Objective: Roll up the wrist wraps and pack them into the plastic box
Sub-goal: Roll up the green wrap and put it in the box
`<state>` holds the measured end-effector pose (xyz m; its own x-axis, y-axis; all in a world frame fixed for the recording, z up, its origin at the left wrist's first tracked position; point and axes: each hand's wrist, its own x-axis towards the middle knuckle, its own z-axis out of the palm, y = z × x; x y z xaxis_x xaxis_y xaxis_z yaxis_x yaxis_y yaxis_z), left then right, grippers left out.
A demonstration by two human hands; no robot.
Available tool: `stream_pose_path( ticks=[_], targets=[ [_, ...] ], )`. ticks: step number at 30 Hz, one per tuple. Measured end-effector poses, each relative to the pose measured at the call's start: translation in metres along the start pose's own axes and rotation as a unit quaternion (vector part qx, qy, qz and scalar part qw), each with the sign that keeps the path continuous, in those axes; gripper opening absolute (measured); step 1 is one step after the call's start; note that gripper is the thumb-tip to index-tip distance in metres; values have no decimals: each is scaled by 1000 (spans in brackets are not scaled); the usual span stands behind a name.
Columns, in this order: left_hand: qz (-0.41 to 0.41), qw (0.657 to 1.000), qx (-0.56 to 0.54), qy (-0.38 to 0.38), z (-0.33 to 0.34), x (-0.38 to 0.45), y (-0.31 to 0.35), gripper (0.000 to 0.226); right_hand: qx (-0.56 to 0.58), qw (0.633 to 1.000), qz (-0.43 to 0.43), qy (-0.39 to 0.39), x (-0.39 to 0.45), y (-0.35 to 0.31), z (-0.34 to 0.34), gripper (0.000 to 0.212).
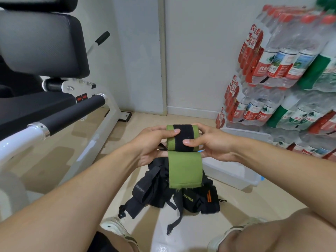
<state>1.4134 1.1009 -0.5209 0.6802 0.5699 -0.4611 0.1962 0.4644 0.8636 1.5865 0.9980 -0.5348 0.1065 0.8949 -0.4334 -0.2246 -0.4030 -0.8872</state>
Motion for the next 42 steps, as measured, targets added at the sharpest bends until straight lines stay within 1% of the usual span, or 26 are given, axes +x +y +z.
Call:
stream_pose_path(
  ticks=[3,7,12,15,18,21,23,25,28,34,36,39,42],
  targets=[
    [2,1000,-20,8,2,2,2,27,-13,1000,-24,12,1,-1,0,55],
    [-18,998,-45,29,2,0,3,16,-34,998,-54,26,2,1,2,57],
    [-42,996,-74,32,0,-1,5,19,-47,993,-96,53,5,2,6,62],
    [-45,995,-83,37,-1,0,5,21,-49,992,-105,53,6,2,8,64],
    [-38,995,-86,44,-2,0,6,20,-40,994,-93,39,6,1,7,61],
    [-34,995,-84,50,-1,0,7,15,11,997,-77,22,6,-1,6,48],
    [-31,995,-81,51,-1,1,6,22,23,997,-63,29,6,-3,6,40],
    [-27,996,-73,45,-2,2,6,29,23,998,-50,36,6,-4,6,39],
    [-16,998,-57,28,-4,3,6,30,40,998,-37,35,6,-3,7,42],
    [15,999,-10,45,-6,4,4,45,82,996,1,19,6,-4,5,37],
    [22,999,-16,44,-6,4,3,46,101,995,18,13,6,-4,3,36],
    [27,999,-20,37,-4,3,2,45,98,994,42,13,6,-4,0,36],
    [18,999,-19,33,-3,3,1,42,102,994,46,18,6,-3,-1,33]
  ],
)
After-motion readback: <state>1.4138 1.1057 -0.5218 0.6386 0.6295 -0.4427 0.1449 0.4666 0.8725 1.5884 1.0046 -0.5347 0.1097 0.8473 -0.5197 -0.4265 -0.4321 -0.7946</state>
